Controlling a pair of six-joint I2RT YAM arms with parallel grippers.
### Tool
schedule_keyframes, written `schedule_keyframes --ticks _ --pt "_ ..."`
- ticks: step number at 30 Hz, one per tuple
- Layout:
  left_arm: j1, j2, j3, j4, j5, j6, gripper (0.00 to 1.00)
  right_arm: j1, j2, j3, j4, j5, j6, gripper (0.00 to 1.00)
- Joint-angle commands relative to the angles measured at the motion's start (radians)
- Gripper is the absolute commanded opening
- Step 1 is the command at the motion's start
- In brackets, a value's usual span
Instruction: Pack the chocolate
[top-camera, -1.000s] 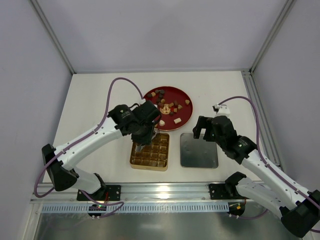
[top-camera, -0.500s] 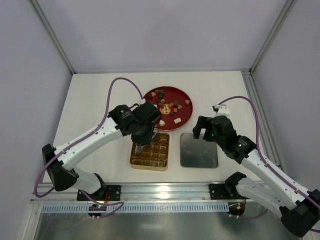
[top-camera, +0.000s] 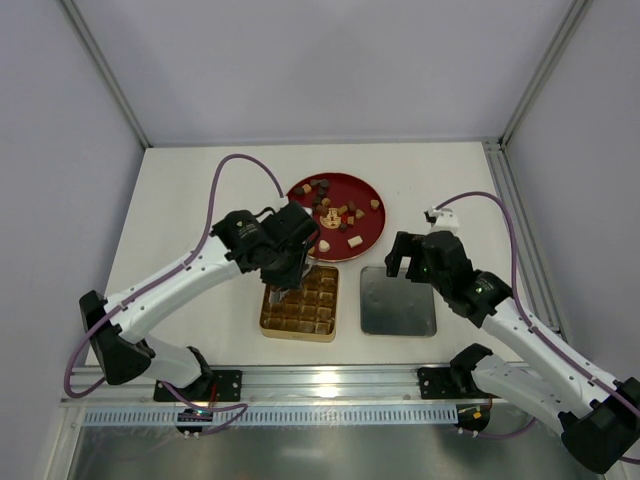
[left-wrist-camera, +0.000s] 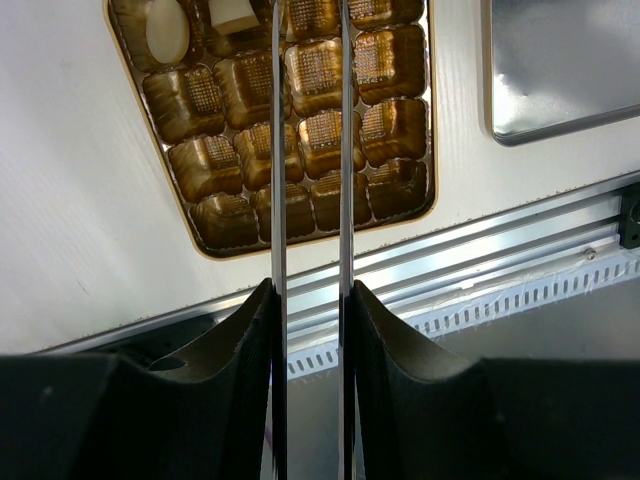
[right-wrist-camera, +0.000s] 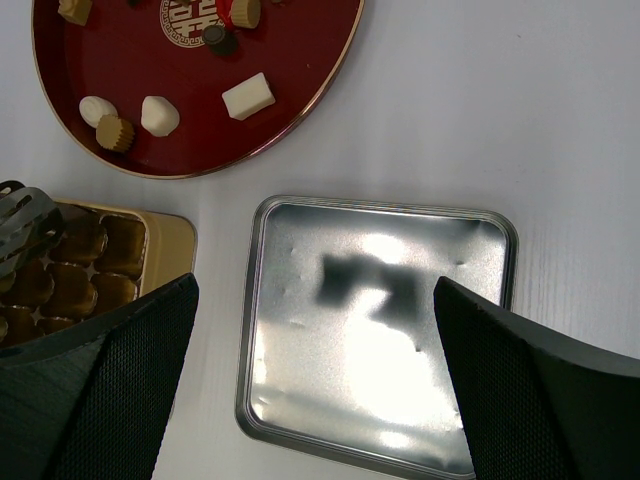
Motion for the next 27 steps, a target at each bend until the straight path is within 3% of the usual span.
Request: schedule_keyframes --ticks 1,27 --pt "-0.006 -0.032 0.003 0.003 -0.018 -0.009 0.33 -0.004 0.002 0.009 0.041 0.012 0.004 1.0" --pt "-0.006 -0.044 -0.012 -0.005 -0.01 -0.012 0.37 -0.003 0.017 -0.003 0.061 0.003 0.01 1.0"
